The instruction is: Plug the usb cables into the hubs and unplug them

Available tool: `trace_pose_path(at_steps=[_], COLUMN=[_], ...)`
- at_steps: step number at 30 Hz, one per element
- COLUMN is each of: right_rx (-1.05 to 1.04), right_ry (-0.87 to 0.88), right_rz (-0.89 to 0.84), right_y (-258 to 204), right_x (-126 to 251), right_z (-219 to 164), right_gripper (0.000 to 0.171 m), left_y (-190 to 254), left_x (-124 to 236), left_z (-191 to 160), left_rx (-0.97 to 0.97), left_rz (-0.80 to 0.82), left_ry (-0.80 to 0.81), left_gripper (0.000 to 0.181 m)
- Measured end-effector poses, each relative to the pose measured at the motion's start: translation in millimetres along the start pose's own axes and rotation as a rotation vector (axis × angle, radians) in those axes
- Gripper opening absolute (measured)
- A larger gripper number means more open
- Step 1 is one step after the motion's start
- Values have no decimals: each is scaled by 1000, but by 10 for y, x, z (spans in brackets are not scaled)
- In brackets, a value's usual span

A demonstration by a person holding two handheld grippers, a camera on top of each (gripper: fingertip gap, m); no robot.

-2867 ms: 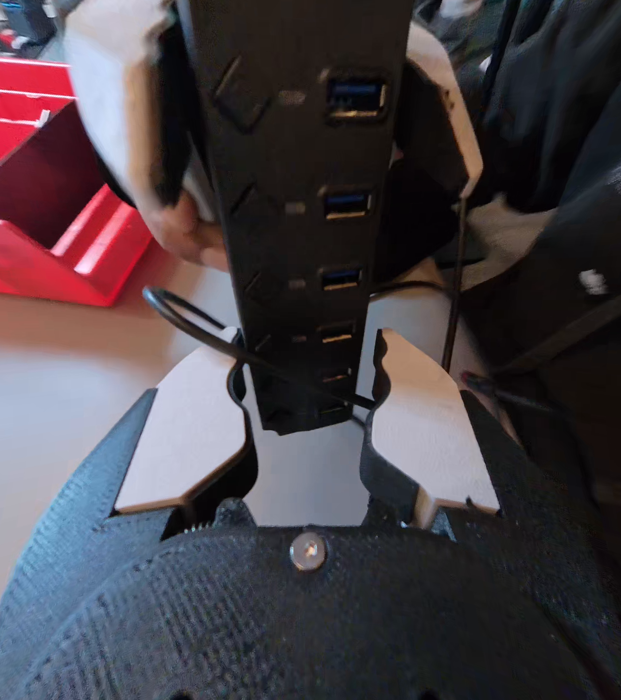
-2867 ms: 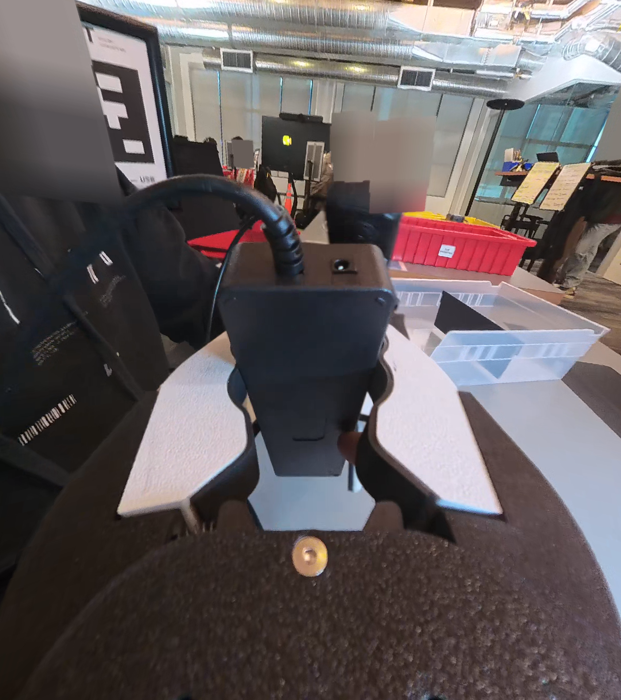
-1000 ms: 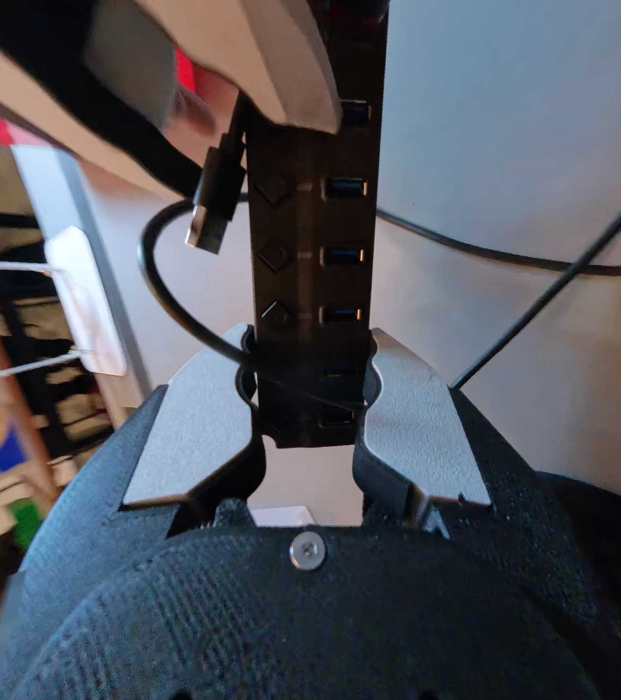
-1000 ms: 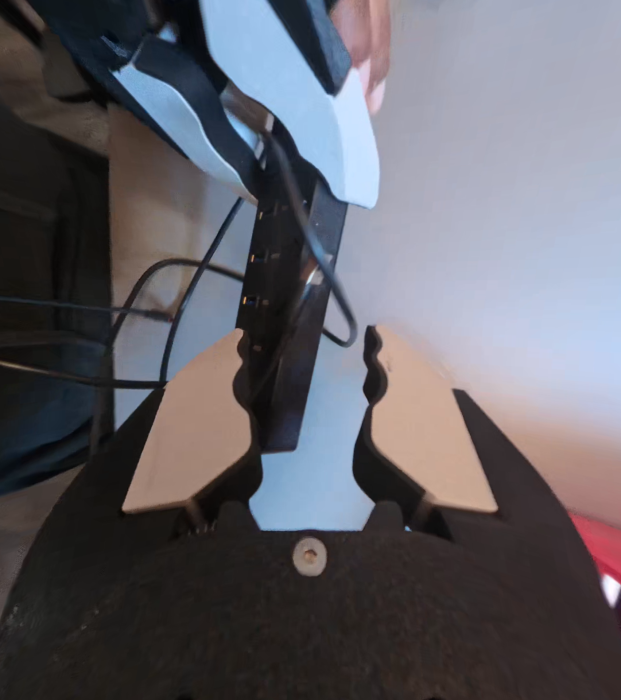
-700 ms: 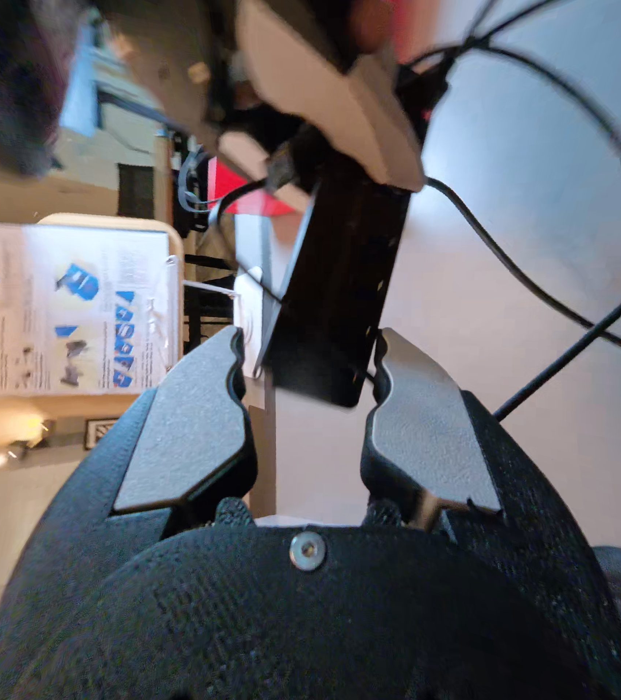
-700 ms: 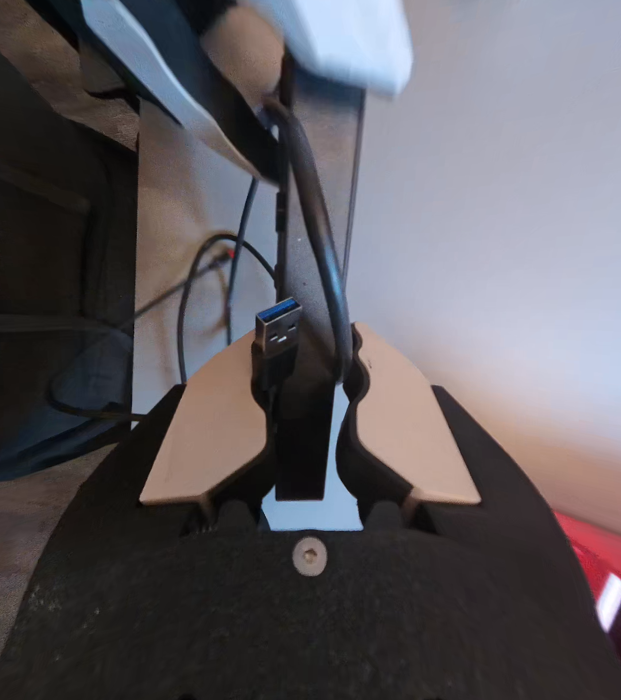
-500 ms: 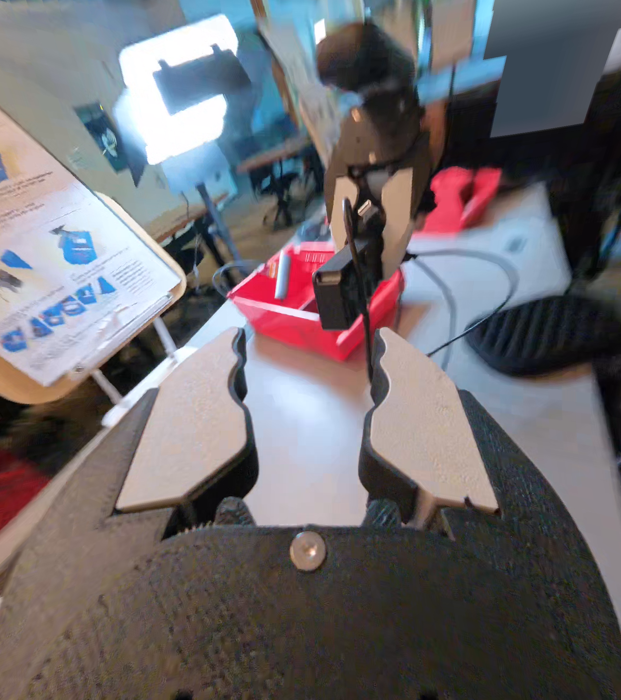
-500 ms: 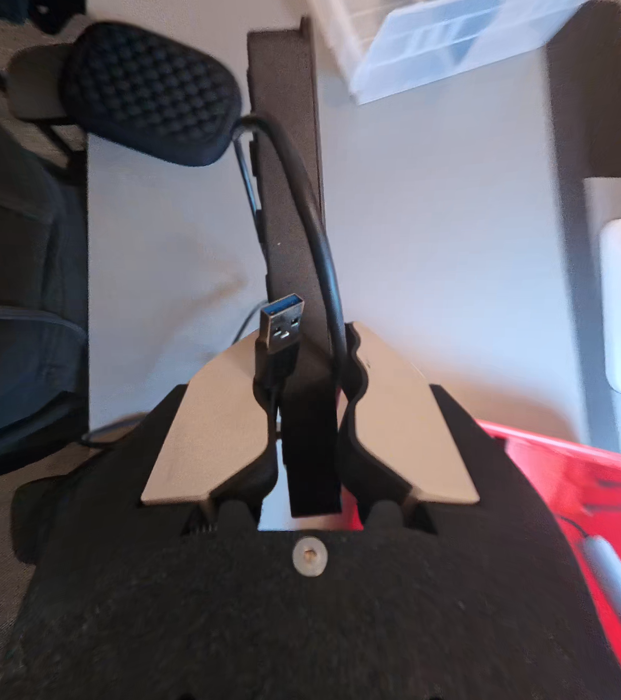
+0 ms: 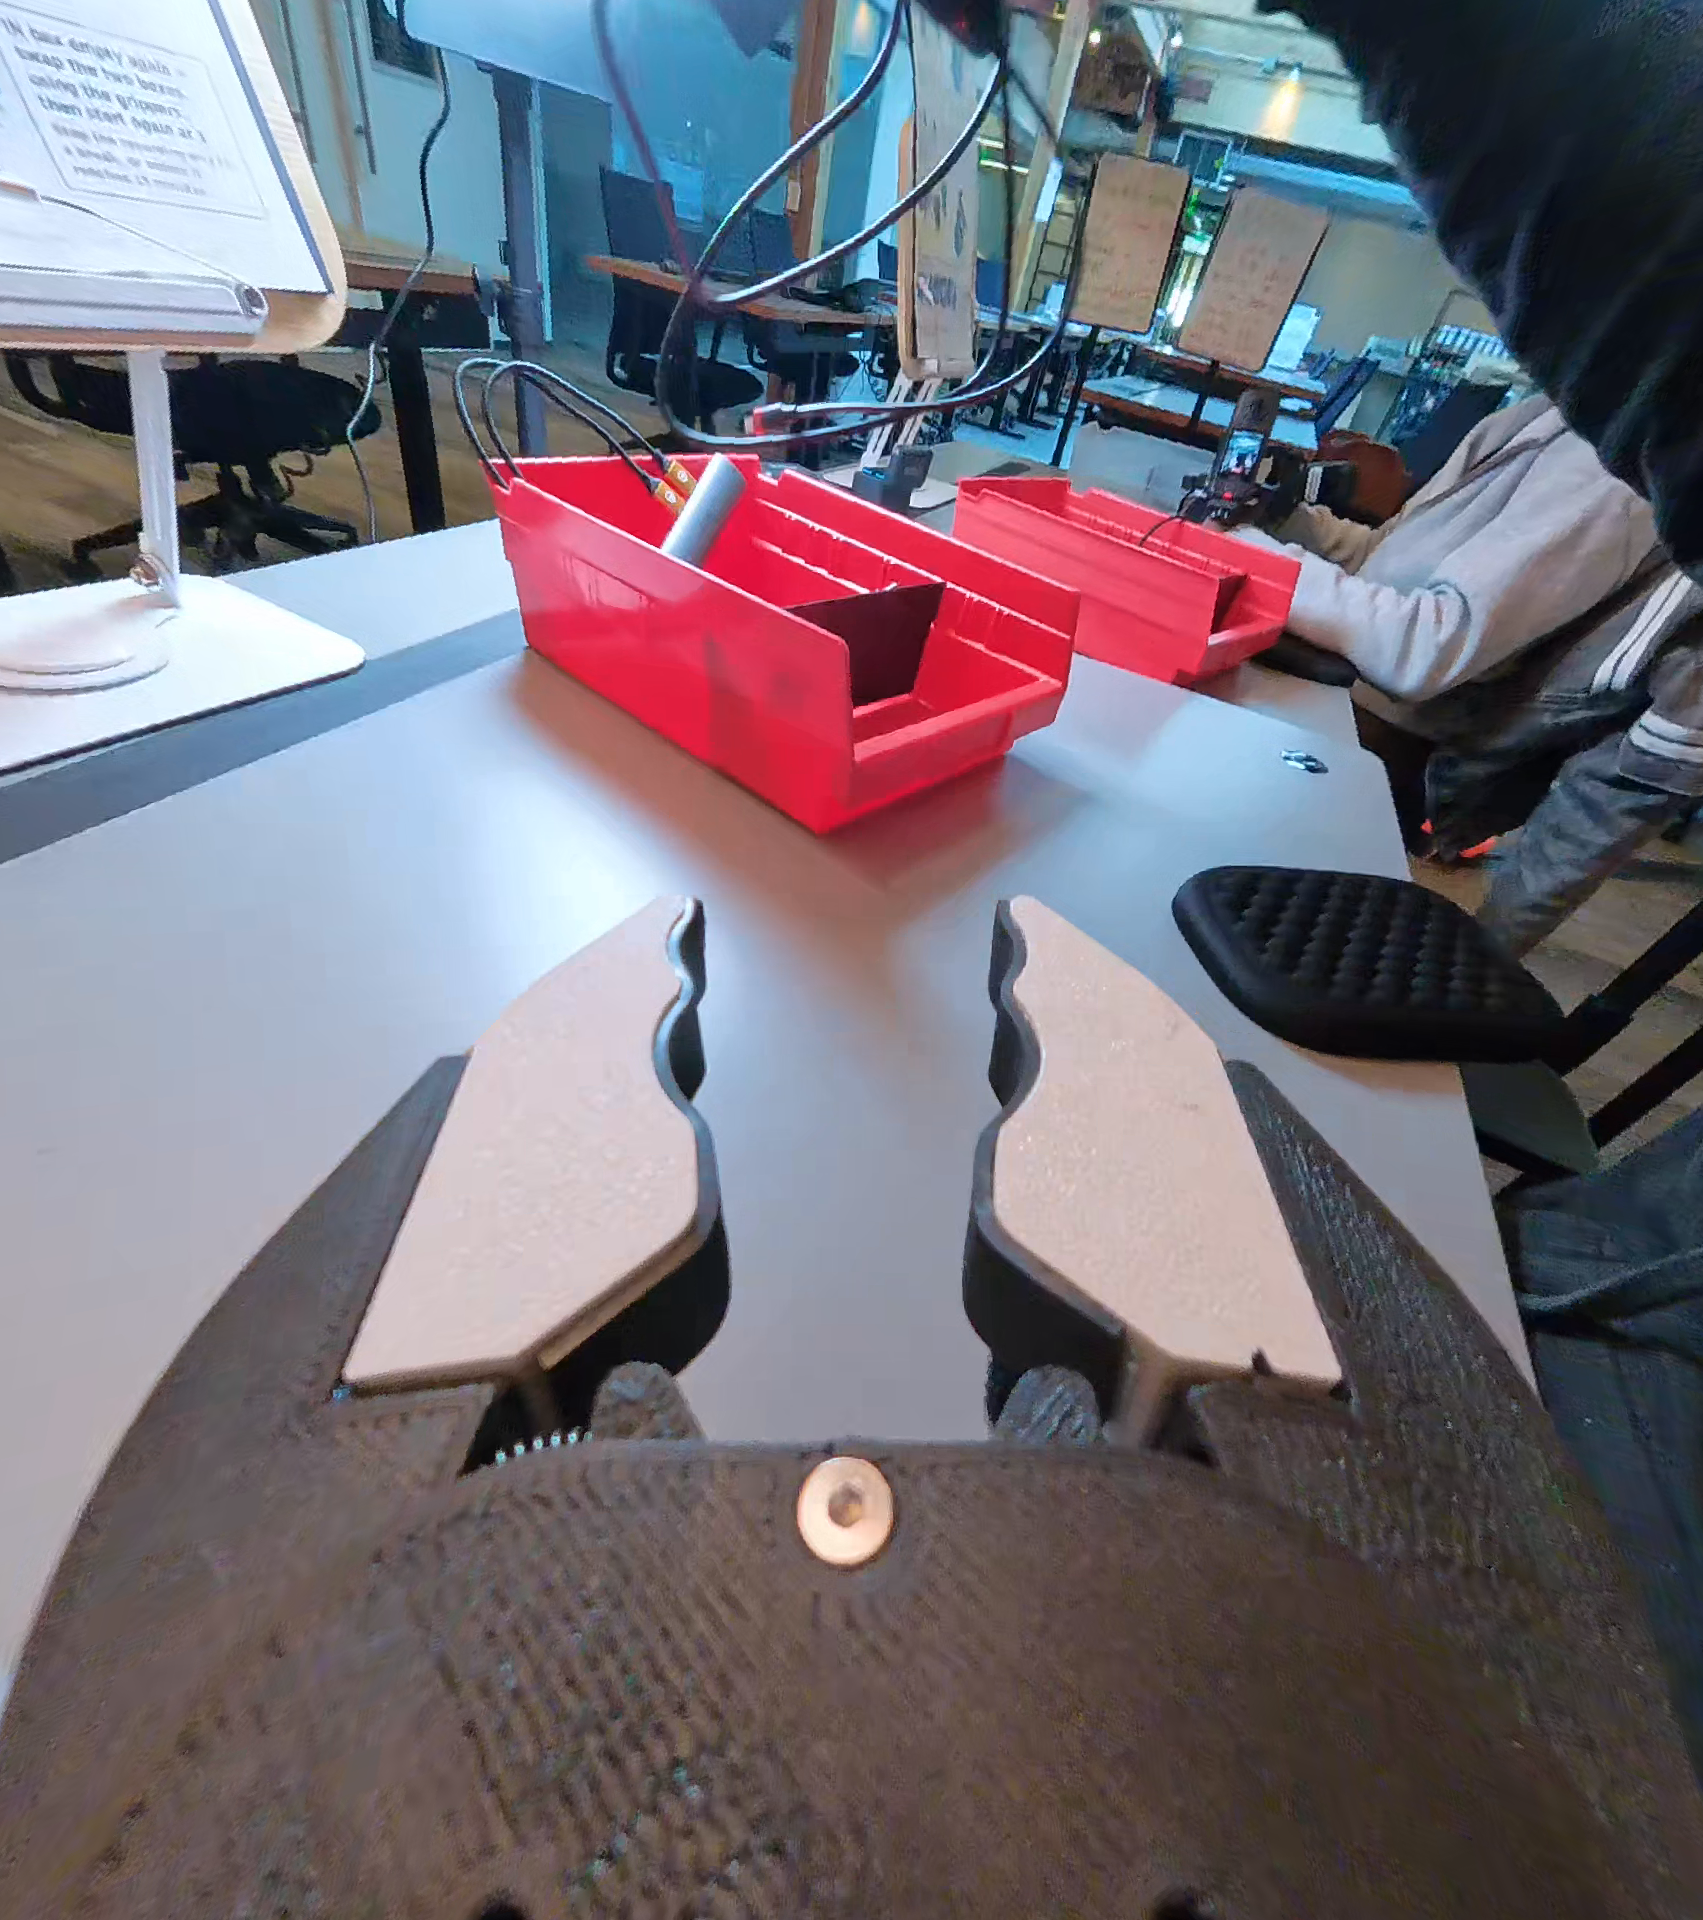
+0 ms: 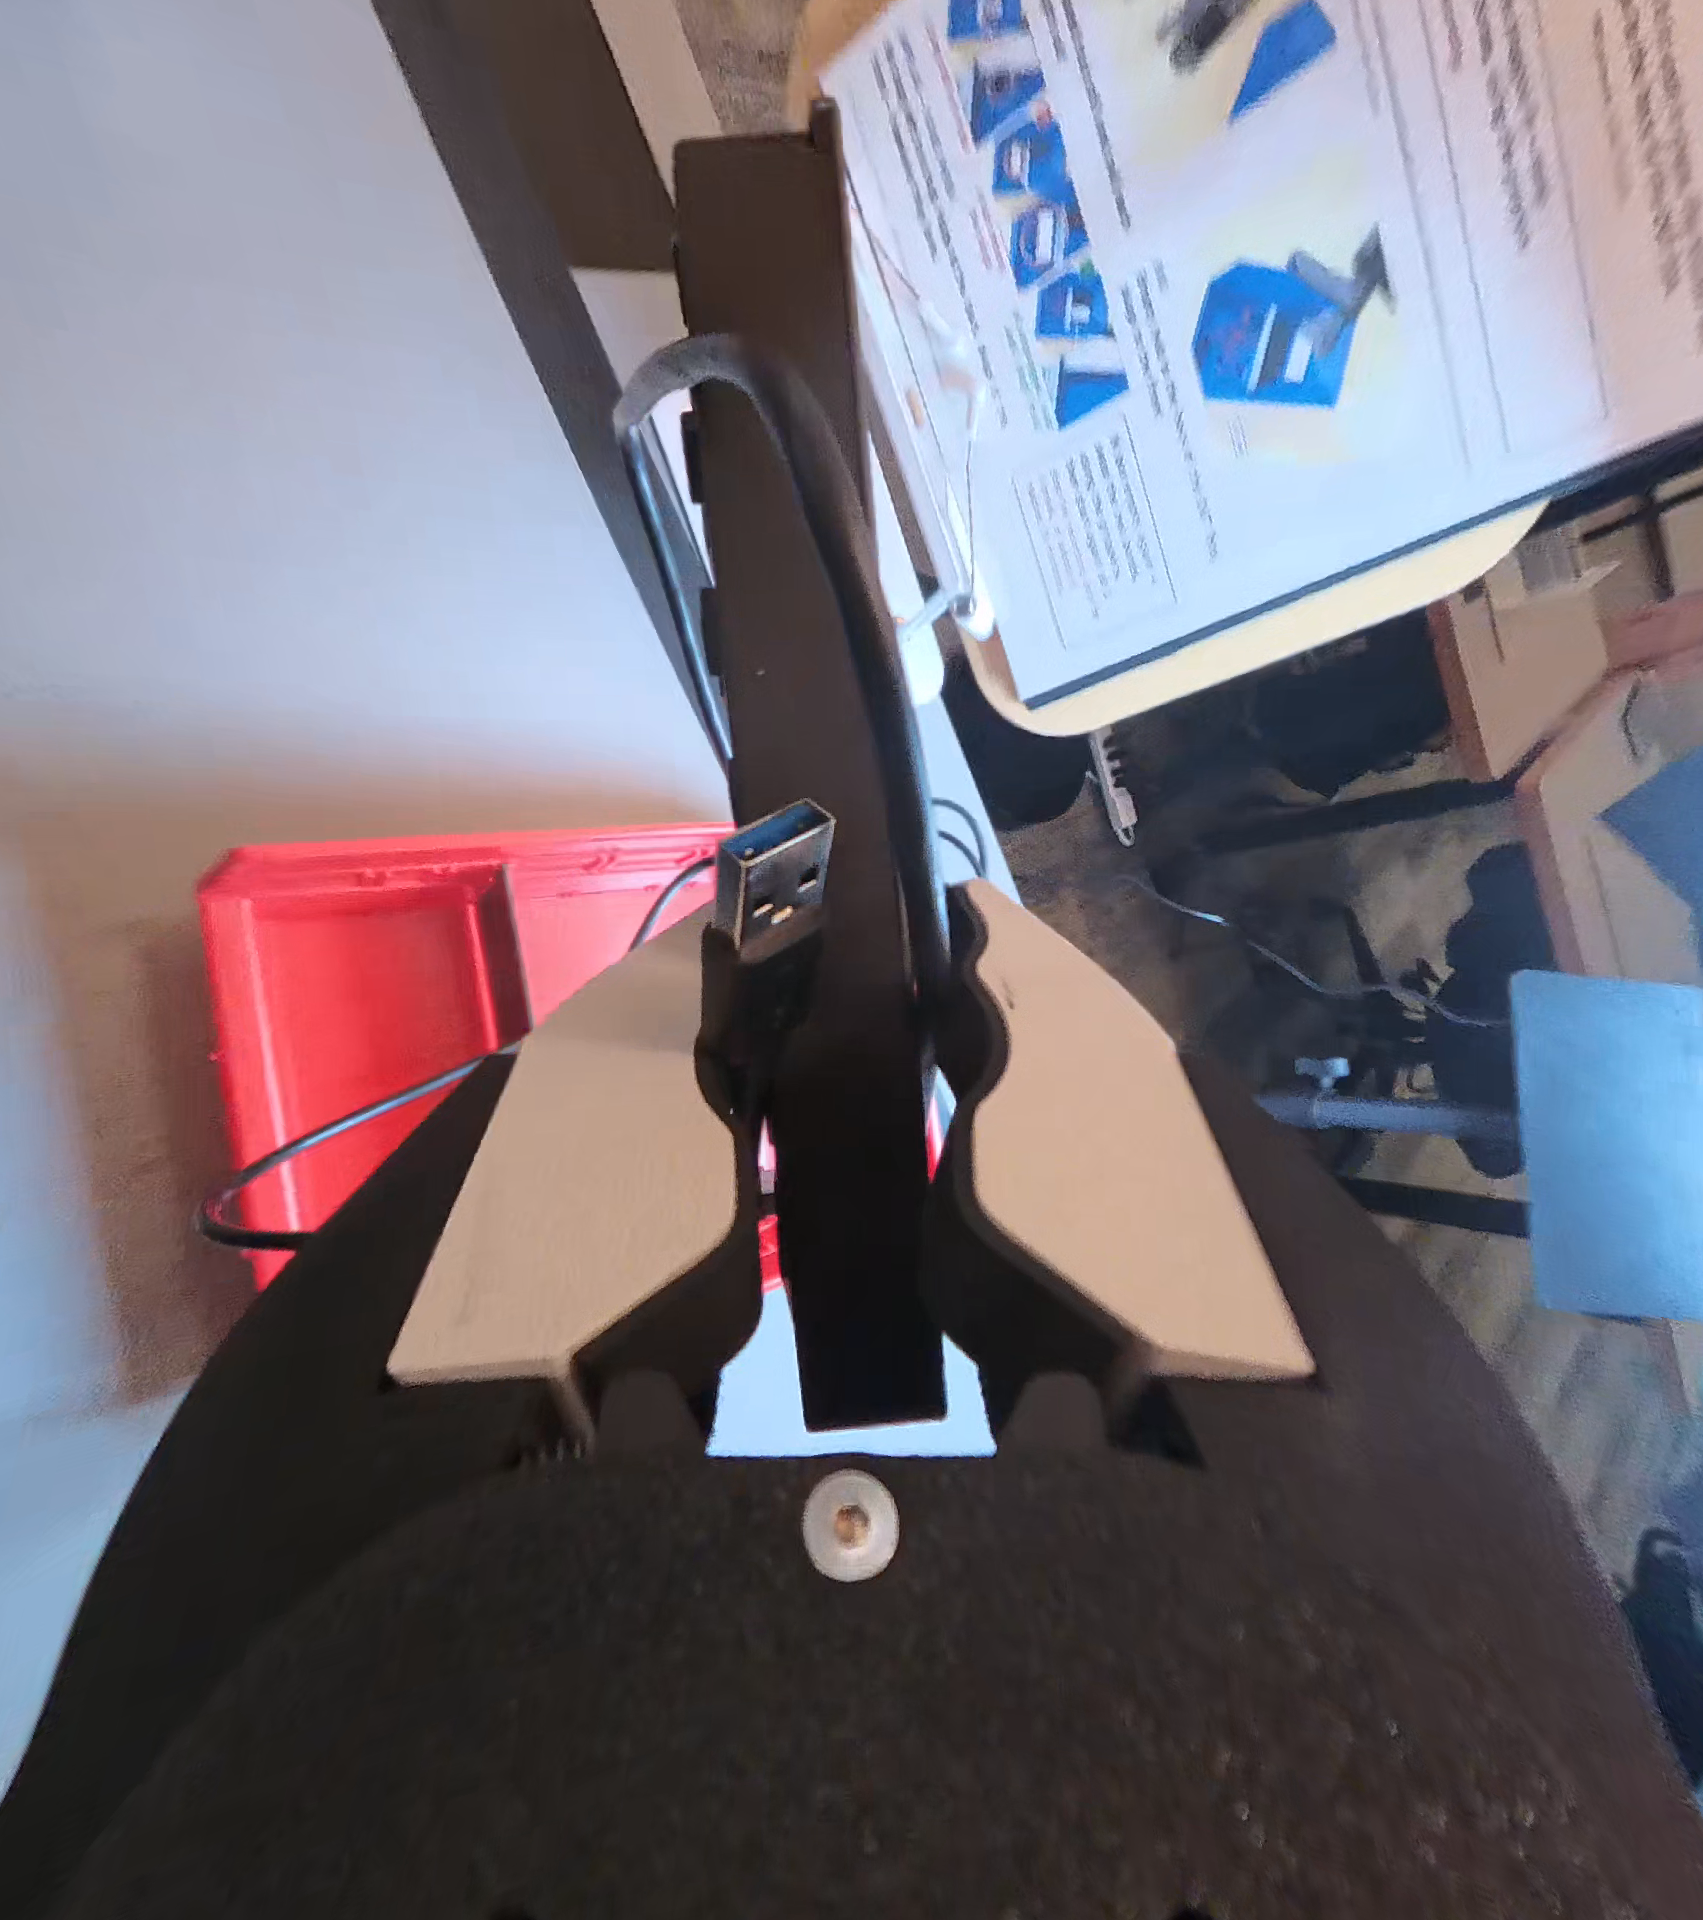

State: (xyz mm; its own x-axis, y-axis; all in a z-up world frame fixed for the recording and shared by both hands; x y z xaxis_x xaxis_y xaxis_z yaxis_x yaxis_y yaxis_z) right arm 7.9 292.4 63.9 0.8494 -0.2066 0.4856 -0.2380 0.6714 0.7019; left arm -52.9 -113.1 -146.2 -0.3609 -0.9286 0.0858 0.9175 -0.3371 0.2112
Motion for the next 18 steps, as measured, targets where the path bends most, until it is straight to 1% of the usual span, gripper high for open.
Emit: trace_pose_path(at_steps=[3,6,10,13,15,17,18], right_rx=[-115,-257,-347,-342,-323,-338,-370], right_ry=[-1,-44,-261,-415,-460,-434,-407], right_rz=[67,124,186,192,170,114,101], right_y=[-79,-247,-456,-537,-529,-404,-306], right_x=[-453,-942,-1436,-1631,-1686,-1659,-1606], right_z=[-345,-807,-1419,-1709,-1777,-1748,-1721], right_gripper=[35,35,35,36,38,47,57], left_y=[3,-8,-20,-34,-54,-78,-92], left_x=[-40,-53,-40,-39,-40,-35,-28], left_z=[-47,-107,-126,-137,-166,-202,-214], left_rx=[-22,-32,-19,-27,-28,-21,-17], left_rz=[6,19,35,43,54,68,78], left_ry=[-18,-29,-68,-81,-97,-117,-123], left_gripper=[52,51,50,49,49,50,51])
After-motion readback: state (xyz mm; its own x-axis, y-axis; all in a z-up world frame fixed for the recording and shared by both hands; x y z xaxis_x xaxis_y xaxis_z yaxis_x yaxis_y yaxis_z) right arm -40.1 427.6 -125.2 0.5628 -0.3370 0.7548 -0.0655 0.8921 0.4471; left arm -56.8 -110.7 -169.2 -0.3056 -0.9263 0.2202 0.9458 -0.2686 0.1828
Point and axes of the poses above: each gripper's, where its closed fingertips meet, x back along the fingers, z out of its top, y = z × x across the jaws, the point moved 8 cm from there along x, back along the fingers, and after that the axes turned 15 degrees about -z, right-handed, at the moved point
